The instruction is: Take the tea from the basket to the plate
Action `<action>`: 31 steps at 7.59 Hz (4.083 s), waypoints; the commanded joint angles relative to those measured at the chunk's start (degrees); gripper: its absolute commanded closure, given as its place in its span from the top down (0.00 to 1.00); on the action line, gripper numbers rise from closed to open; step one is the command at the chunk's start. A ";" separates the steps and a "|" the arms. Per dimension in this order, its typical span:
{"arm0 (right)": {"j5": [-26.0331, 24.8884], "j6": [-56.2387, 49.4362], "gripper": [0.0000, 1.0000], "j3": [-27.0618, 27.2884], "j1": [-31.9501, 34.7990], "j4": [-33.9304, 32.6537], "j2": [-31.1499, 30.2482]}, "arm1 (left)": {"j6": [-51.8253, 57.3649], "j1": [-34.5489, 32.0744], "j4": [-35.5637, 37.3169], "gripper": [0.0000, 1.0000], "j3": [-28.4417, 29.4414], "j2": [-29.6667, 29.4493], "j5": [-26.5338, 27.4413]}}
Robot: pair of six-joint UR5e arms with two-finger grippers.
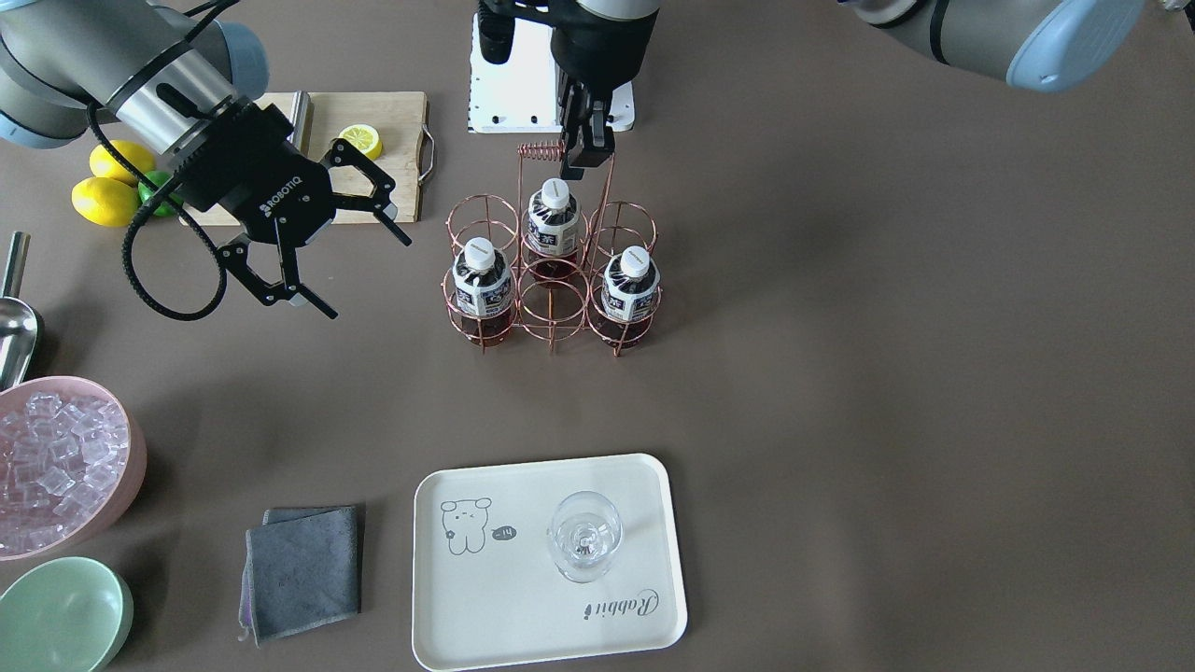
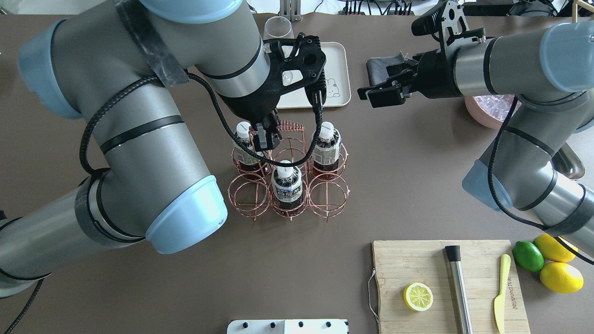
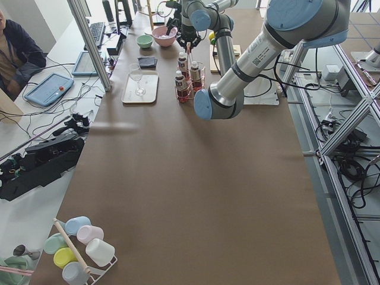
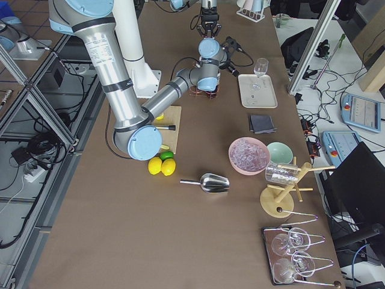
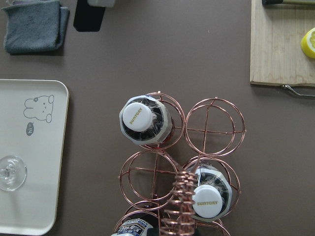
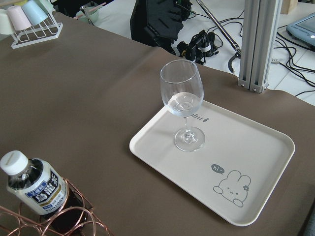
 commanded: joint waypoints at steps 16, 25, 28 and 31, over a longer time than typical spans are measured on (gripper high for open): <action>-24.27 -11.22 0.87 0.11 -17.58 0.33 0.97 | 0.00 0.00 0.09 0.00 -0.09 -0.06 0.79; -13.76 -6.74 0.00 8.53 -8.21 -18.07 8.41 | 0.00 0.00 0.01 0.00 -0.09 0.03 0.88; -3.30 -5.68 0.00 8.28 1.98 -28.05 16.70 | 0.00 0.00 0.01 0.00 0.00 0.03 0.97; -3.08 -6.47 0.00 3.13 7.89 -26.93 16.71 | 0.00 0.00 0.01 0.00 -0.09 0.03 1.67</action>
